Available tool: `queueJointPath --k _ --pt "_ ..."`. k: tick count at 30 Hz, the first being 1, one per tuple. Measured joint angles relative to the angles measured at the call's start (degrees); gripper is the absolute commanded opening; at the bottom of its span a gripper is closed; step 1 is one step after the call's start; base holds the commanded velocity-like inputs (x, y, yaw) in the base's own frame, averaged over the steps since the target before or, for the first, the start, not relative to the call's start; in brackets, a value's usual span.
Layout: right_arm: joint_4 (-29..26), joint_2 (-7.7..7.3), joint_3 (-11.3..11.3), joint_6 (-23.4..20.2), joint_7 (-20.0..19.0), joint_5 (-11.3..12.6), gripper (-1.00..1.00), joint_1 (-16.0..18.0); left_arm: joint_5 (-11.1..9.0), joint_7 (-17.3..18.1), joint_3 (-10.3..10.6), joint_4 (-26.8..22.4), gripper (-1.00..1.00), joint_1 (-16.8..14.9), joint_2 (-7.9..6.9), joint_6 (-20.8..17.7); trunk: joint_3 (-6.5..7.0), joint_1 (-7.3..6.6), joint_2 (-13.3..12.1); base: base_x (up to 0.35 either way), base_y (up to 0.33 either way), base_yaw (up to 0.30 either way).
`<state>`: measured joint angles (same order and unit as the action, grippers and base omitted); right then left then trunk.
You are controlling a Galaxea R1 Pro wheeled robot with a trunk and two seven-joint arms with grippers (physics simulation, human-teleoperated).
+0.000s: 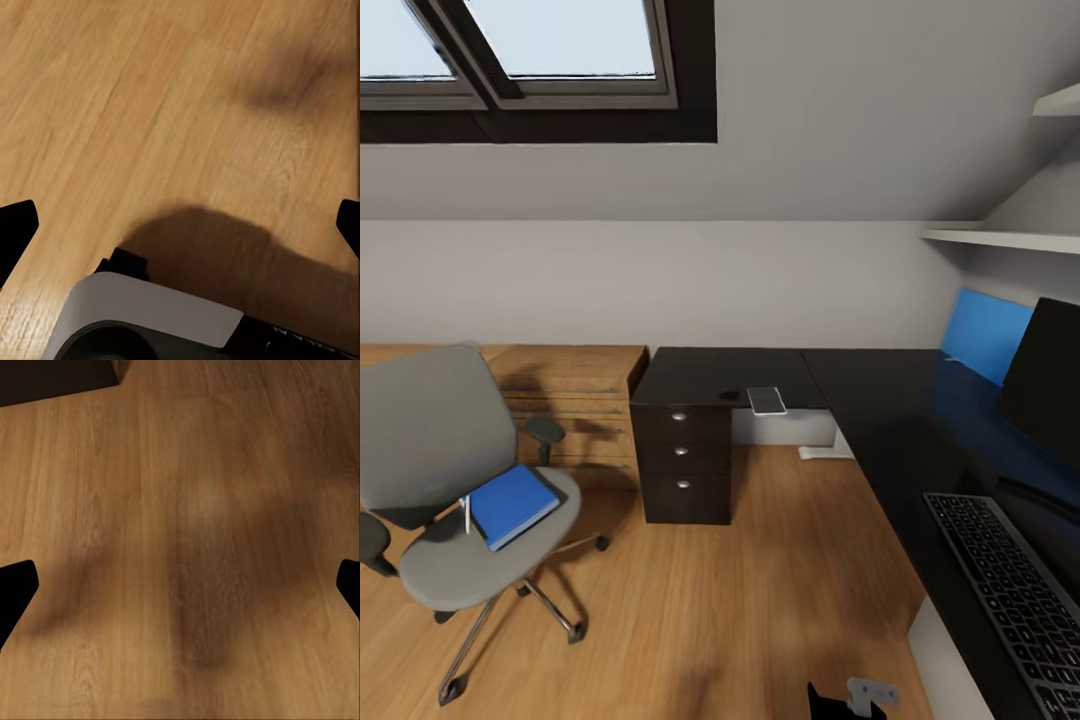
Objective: In the bedroom, organize the workspace by keeping the computer under the desk, ensuring the monitor is on the desk, placing the keyboard on the desk next to the monitor, placing the mouse on the desk next to the keyboard, moving the folder from the swivel chair onto the desk next to the mouse, stacking the notebook on top of the folder with the pen on top of the notebook, and positioning the swivel chair next to the desk.
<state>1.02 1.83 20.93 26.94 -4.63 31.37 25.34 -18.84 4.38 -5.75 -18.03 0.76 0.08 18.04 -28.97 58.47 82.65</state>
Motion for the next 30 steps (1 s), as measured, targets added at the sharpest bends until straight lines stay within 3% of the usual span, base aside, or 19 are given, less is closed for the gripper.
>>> queueJointPath --k 9,12,13,16,18,19,20,21,27,30 --pt "0.01 -0.07 0.00 0.01 -0.01 0.00 1.00 0.01 -0.09 -0.29 0.42 0.05 1.00 0.00 0.12 0.63 -0.01 0.00 0.00 0.331 -0.100 0.000" --pt "0.01 -0.15 0.00 0.02 0.00 0.00 1.00 0.01 0.26 -1.07 0.81 -2.76 1.00 -0.02 0.32 0.35 -0.01 0.00 0.00 0.298 -0.199 0.000" --pt "0.01 -0.14 0.00 0.02 0.00 0.00 1.00 0.01 1.18 -2.47 0.80 -4.79 1.00 -0.02 0.31 0.23 -0.01 0.00 0.00 0.291 -0.213 0.000" --pt "0.01 -0.14 0.00 0.02 0.00 0.00 1.00 0.01 6.47 -9.35 0.73 -11.16 1.00 -0.01 0.33 -2.44 -0.01 0.00 0.00 0.289 -0.216 0.000" --pt "0.01 -0.14 0.00 0.02 0.00 0.00 1.00 0.01 10.68 -14.26 0.74 -15.50 1.00 -0.01 1.08 -9.66 -0.01 0.00 0.00 0.288 -0.213 0.000" --pt "0.01 -0.15 0.00 0.02 0.00 0.00 1.00 0.01 12.24 -16.04 0.74 -17.52 1.00 0.00 2.31 -13.84 -0.01 0.00 0.00 0.288 -0.184 0.000" --pt "0.01 -0.16 0.00 0.02 0.00 0.00 1.00 0.01 12.82 -16.76 0.68 -18.17 1.00 0.00 2.88 -14.95 -0.01 0.00 0.00 0.288 -0.157 0.000" --pt "0.01 -0.16 0.00 0.02 0.00 0.00 1.00 0.01 13.03 -17.00 0.64 -18.22 1.00 0.00 3.08 -14.95 -0.01 0.00 0.00 0.289 -0.080 0.000" --pt "-0.02 -0.08 0.00 -0.01 -0.02 0.00 1.00 -0.01 13.69 -17.24 0.39 -13.11 1.00 0.01 3.51 -6.32 -0.02 0.00 0.00 0.289 0.110 0.000" --pt "-0.02 -0.09 0.00 -0.02 -0.02 0.00 1.00 -0.01 13.71 -16.06 0.37 -12.22 1.00 0.00 3.02 -5.01 -0.01 0.01 0.00 0.263 0.233 0.000"
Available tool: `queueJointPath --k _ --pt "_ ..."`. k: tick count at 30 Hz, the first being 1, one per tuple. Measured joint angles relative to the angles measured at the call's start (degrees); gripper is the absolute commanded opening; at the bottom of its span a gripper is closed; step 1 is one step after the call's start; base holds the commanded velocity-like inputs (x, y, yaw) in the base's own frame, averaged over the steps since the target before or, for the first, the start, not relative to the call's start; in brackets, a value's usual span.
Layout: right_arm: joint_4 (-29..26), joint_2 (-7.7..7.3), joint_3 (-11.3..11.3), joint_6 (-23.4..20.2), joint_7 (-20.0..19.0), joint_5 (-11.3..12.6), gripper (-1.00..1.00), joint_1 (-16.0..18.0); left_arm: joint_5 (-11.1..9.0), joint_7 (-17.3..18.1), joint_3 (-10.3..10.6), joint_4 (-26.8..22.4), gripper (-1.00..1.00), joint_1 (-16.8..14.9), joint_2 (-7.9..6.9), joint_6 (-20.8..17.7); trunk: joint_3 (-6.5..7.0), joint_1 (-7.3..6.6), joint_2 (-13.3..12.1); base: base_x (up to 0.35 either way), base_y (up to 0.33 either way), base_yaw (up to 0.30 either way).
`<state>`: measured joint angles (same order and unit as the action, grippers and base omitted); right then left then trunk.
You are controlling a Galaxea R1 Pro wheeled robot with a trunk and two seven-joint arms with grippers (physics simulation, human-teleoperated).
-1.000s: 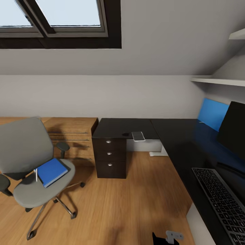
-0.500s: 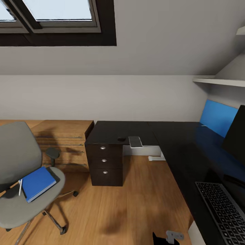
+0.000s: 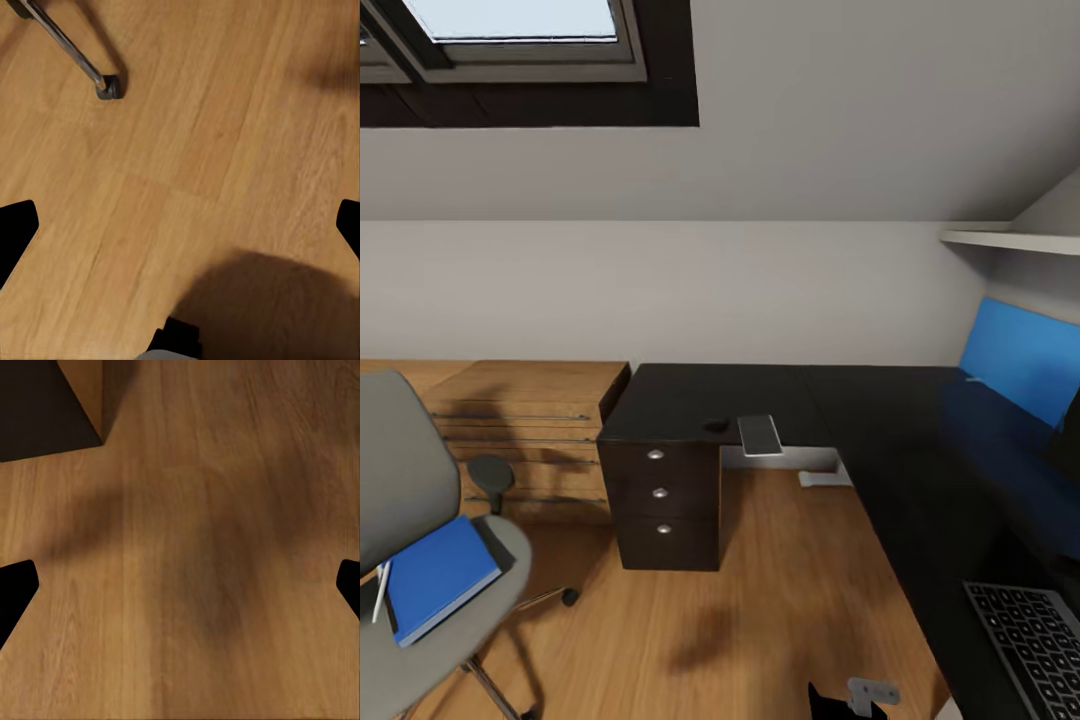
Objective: In the bedroom, organize the workspace by keeping the computer under the desk, ensuring the monitor is on the desk, placing the keyboard on the desk next to the monitor, placing the mouse on the desk next to the keyboard, moving the folder from the swivel chair onto the desk next to the mouse, stacking the notebook on top of the folder with the pen on top of the notebook, and positioning the swivel chair next to the desk.
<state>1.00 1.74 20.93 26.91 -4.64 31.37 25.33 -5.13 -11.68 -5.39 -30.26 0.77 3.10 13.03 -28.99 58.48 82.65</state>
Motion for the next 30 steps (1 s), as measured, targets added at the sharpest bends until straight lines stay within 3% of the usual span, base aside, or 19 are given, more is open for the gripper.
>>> queueJointPath --k 4,17,26,30 --pt "0.00 0.00 0.00 0.01 0.00 0.00 1.00 0.00 -0.16 1.63 -0.11 0.46 1.00 0.00 -0.44 0.67 0.00 0.00 0.00 0.239 0.266 0.000" --pt "-0.05 -0.04 0.00 0.08 0.04 0.00 1.00 0.00 -0.45 2.41 -0.23 2.55 1.00 0.00 -0.52 1.10 0.00 0.00 0.00 0.249 0.250 0.000" --pt "-0.37 -0.04 0.18 3.29 0.23 -0.20 1.00 0.04 -0.44 2.42 -0.23 2.92 1.00 -0.01 -0.43 1.29 0.00 0.03 0.00 0.126 0.047 0.000" --pt "-2.95 -0.10 0.08 0.29 1.63 -0.35 1.00 0.43 -0.44 2.39 -0.22 2.93 1.00 -0.01 -0.41 1.88 0.00 0.03 0.00 0.006 0.001 0.000"
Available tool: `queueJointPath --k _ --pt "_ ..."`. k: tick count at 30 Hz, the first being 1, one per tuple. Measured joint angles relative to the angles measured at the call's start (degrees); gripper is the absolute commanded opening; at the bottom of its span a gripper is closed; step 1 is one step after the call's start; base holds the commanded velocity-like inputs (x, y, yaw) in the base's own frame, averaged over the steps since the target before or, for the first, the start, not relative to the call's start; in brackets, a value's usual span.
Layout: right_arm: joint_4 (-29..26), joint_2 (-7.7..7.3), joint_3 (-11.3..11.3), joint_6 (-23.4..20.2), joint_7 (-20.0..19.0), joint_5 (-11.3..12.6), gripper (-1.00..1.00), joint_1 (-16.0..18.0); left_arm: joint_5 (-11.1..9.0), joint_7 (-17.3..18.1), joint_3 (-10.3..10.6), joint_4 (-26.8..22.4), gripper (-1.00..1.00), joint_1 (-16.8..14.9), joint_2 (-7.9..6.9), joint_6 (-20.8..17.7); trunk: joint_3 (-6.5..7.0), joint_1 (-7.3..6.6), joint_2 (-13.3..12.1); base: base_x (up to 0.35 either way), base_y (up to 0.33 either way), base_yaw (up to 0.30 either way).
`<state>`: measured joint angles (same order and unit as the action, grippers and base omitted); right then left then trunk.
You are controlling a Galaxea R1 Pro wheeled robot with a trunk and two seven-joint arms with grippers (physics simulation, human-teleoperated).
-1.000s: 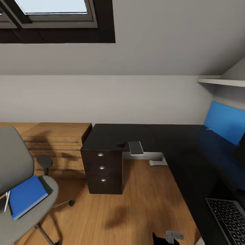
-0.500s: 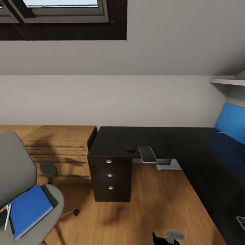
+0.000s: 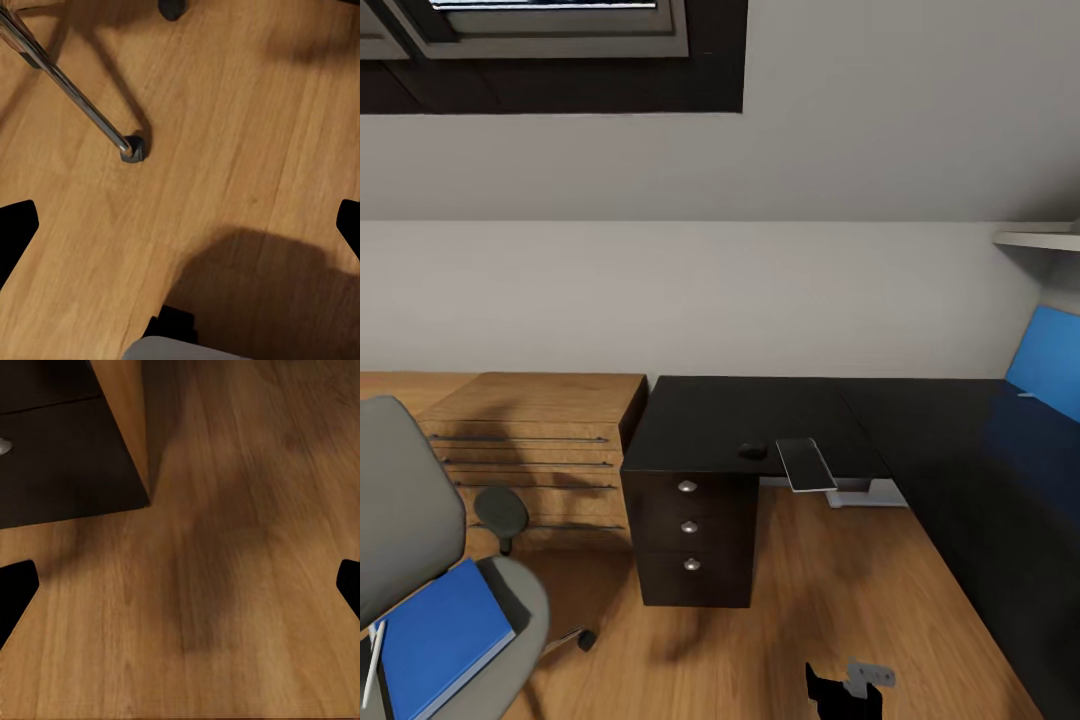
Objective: In the bedroom, organize the workspace by keeping the computer under the desk, ensuring the monitor is on the desk, placing the keyboard on the desk next to the monitor, placing the mouse on the desk next to the keyboard, moving the folder from the swivel chair onto the desk next to the mouse, stacking the notebook on top of the folder with the pen on top of the notebook, and positioning the swivel chair next to the desk.
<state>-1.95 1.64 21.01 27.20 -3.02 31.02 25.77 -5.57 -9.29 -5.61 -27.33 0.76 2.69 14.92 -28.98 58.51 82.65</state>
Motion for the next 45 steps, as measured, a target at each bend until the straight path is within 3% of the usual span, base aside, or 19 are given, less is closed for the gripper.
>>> queueJointPath --k 3,8,10,15,20,24,45 --pt "-5.88 -0.46 -0.16 -8.60 3.92 -1.70 1.00 1.17 0.00 -0.01 0.03 0.00 1.00 0.00 0.11 1.06 0.00 0.00 0.00 0.002 0.000 0.000" --pt "-23.43 -1.74 -0.31 -26.48 15.25 -8.58 1.00 2.21 0.07 -0.02 0.09 0.01 1.00 0.00 0.30 1.64 0.01 0.00 0.00 0.000 0.000 0.000" --pt "-30.07 -1.92 -0.35 -32.84 18.75 -10.01 1.00 2.32 0.07 -0.02 0.09 0.01 1.00 0.00 0.37 1.70 0.01 0.00 0.00 0.000 0.000 0.000" --pt "-48.80 -2.13 -0.60 -49.82 24.16 -11.83 1.00 2.40 0.08 -0.02 0.16 0.01 1.00 0.00 0.44 1.75 0.01 -0.01 0.00 0.037 0.000 0.000" --pt "-66.42 -1.89 -1.13 -61.93 28.94 -12.12 1.00 2.40 0.12 -0.02 0.21 0.01 1.00 0.00 0.84 1.76 0.01 -0.04 0.01 0.259 0.000 0.000" --pt "-73.68 -1.95 -1.23 -62.96 32.19 -11.57 1.00 2.24 0.25 -0.03 0.29 0.07 1.00 0.01 1.92 1.69 0.00 -0.04 0.00 0.328 0.000 0.000" --pt "-73.94 -2.09 -0.84 -61.09 32.44 -11.68 1.00 1.79 0.32 -0.03 0.28 0.16 1.00 0.01 2.20 1.60 0.00 -0.04 0.00 0.334 -0.003 0.000"
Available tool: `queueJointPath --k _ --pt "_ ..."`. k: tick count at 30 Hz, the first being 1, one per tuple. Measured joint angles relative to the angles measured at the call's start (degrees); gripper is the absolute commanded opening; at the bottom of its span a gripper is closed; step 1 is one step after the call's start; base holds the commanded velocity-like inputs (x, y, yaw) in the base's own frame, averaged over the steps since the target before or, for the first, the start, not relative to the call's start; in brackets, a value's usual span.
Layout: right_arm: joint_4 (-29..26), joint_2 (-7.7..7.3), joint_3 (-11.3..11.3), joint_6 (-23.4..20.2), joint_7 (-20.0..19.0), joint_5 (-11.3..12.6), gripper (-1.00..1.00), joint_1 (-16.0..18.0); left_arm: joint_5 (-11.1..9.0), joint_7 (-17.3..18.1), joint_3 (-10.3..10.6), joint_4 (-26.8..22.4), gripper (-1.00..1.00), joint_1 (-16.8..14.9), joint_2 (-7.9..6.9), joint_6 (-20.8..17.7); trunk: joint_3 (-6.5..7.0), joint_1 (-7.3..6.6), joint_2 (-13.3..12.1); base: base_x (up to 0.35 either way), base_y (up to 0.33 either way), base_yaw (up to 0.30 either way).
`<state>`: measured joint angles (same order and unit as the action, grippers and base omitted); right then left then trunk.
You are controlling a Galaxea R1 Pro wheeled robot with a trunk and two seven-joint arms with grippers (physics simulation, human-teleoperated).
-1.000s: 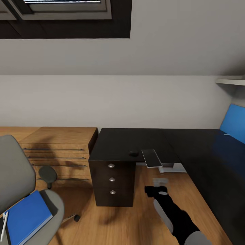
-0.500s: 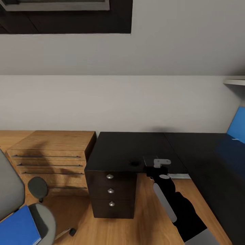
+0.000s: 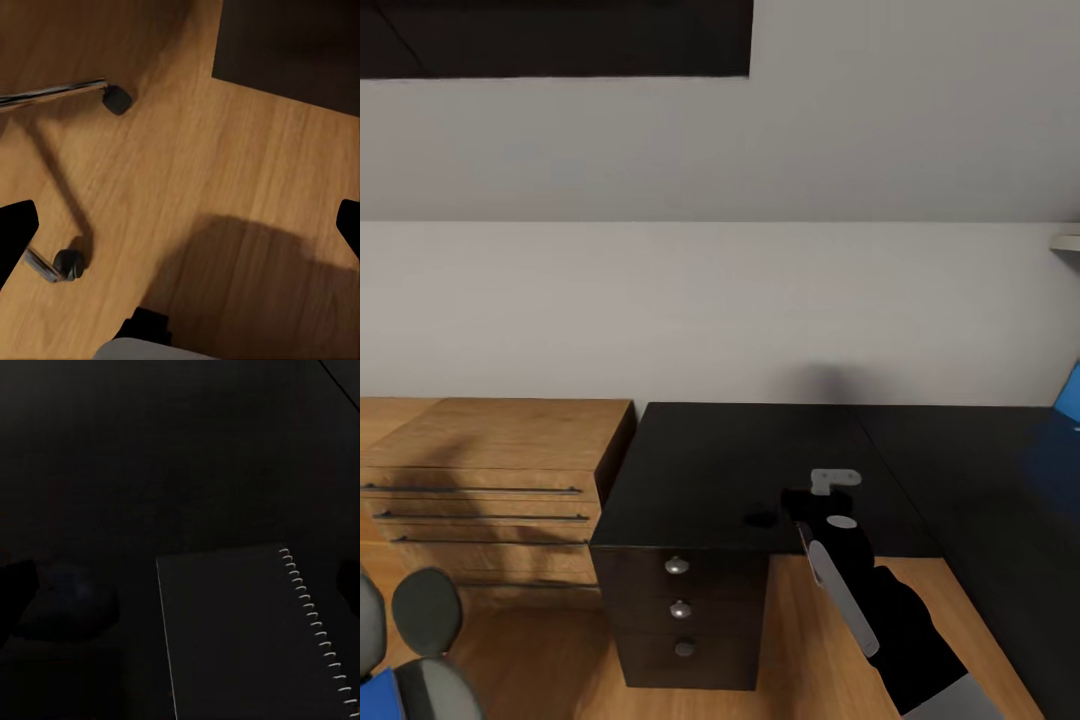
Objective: In the bedroom, organize the workspace by keeping the computer under the desk, ensuring the monitor is on the desk, placing the keyboard on the desk next to the monitor, placing the mouse on the desk next to the keyboard, moving the folder from the swivel chair onto the desk next to the mouse, stacking the notebook on top of the folder with the pen on top of the notebook, and positioning the swivel chair next to the desk.
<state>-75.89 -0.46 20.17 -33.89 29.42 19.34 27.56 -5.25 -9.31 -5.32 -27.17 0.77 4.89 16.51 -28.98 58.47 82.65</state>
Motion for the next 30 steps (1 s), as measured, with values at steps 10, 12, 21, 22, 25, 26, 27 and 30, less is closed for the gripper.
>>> queueJointPath --k 10,12,21,22,25,26,27,30 --pt "0.00 0.27 0.10 0.05 0.13 0.27 1.00 -0.02 0.00 0.00 0.00 0.03 1.00 -0.01 0.01 -0.01 -0.05 0.03 0.00 0.180 -0.077 0.043" --pt "0.00 0.28 0.11 0.10 0.14 0.27 1.00 -0.02 0.00 0.00 0.01 0.02 1.00 0.00 0.01 -0.02 -0.12 0.03 -0.01 0.029 -0.019 0.194" --pt "0.43 0.30 0.10 0.18 0.13 0.17 1.00 -0.02 0.00 0.00 0.00 0.02 1.00 -0.01 0.01 0.05 -0.41 0.03 -0.01 0.007 -0.005 0.116" --pt "0.80 0.30 0.10 0.18 0.12 0.16 1.00 -0.02 0.00 0.00 0.00 0.02 1.00 -0.01 0.01 0.06 -0.44 0.03 -0.01 0.001 -0.001 0.023" --pt "1.35 0.30 0.10 0.19 0.05 0.14 1.00 -0.02 0.00 0.00 0.00 0.02 1.00 -0.01 0.01 0.07 -0.52 0.03 -0.01 0.000 0.000 0.012" --pt "1.45 0.30 0.12 0.19 0.03 0.14 1.00 -0.02 0.00 0.00 0.00 0.02 1.00 -0.01 0.01 0.07 -0.55 0.03 -0.01 0.000 0.000 0.006" --pt "1.59 0.30 0.14 0.19 0.00 0.14 1.00 -0.02 0.00 0.00 0.00 0.02 1.00 -0.01 0.01 0.07 -0.59 0.03 -0.01 0.000 0.000 0.004" --pt "1.86 0.30 0.24 0.19 -0.10 0.10 1.00 -0.02 0.00 0.00 0.00 0.02 1.00 -0.01 0.01 0.07 -0.76 0.03 -0.01 0.000 0.000 0.002"
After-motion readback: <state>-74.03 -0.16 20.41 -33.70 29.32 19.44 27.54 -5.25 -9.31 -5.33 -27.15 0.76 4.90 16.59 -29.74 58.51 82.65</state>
